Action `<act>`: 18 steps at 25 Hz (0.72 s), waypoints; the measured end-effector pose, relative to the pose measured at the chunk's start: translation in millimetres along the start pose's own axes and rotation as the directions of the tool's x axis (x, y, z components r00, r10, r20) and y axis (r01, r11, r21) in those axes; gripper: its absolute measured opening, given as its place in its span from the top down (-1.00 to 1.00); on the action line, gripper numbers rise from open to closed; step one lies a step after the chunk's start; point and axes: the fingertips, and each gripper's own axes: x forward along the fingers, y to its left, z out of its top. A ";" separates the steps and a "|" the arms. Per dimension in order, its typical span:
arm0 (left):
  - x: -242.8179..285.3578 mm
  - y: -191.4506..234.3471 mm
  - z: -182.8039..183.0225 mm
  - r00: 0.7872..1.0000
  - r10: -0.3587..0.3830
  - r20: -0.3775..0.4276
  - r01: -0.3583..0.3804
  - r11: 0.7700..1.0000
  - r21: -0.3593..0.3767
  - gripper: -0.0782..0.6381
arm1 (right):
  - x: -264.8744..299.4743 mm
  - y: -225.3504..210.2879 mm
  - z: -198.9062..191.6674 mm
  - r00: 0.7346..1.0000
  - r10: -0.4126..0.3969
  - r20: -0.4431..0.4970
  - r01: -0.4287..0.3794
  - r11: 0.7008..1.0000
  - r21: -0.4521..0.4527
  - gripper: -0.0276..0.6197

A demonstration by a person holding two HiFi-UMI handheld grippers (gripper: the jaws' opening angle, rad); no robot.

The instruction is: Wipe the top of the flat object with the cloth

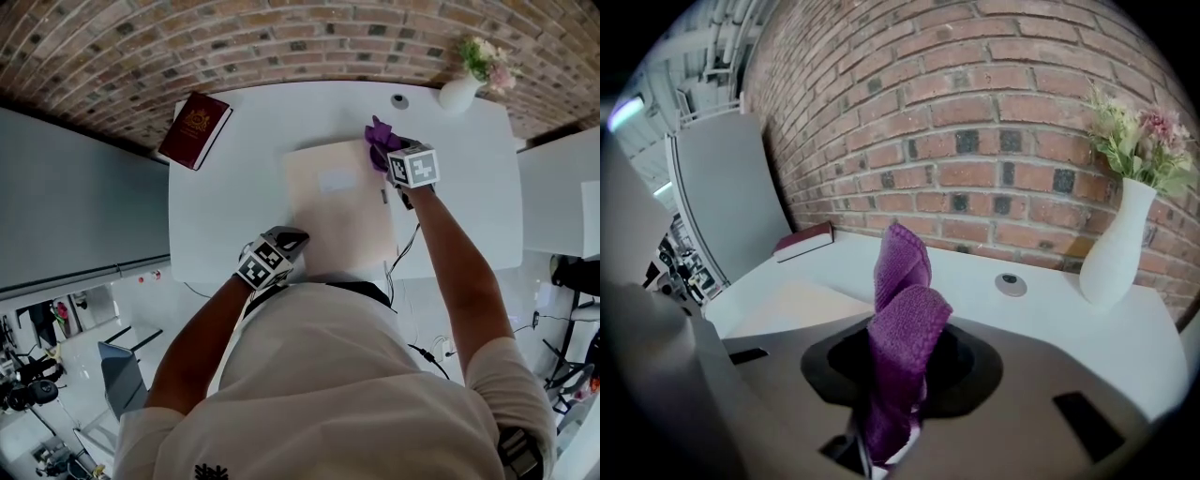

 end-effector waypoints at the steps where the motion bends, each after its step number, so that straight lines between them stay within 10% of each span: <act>1: -0.3 0.3 0.0 1.000 0.001 -0.001 -0.001 1.000 -0.009 0.71 | -5.1 3.2 1.1 1.000 0.006 0.011 -0.006 1.000 -0.001 0.52; 9: -13.7 -1.5 -0.3 1.000 0.027 0.013 -0.026 0.997 -0.069 0.71 | -74.1 54.1 -15.1 0.993 0.081 0.090 -0.081 0.997 -0.005 0.52; 18: -86.7 -1.2 33.9 0.973 0.043 0.226 0.003 0.980 -0.201 0.71 | -145.3 128.4 -64.0 0.981 0.131 0.145 -0.146 0.985 0.094 0.52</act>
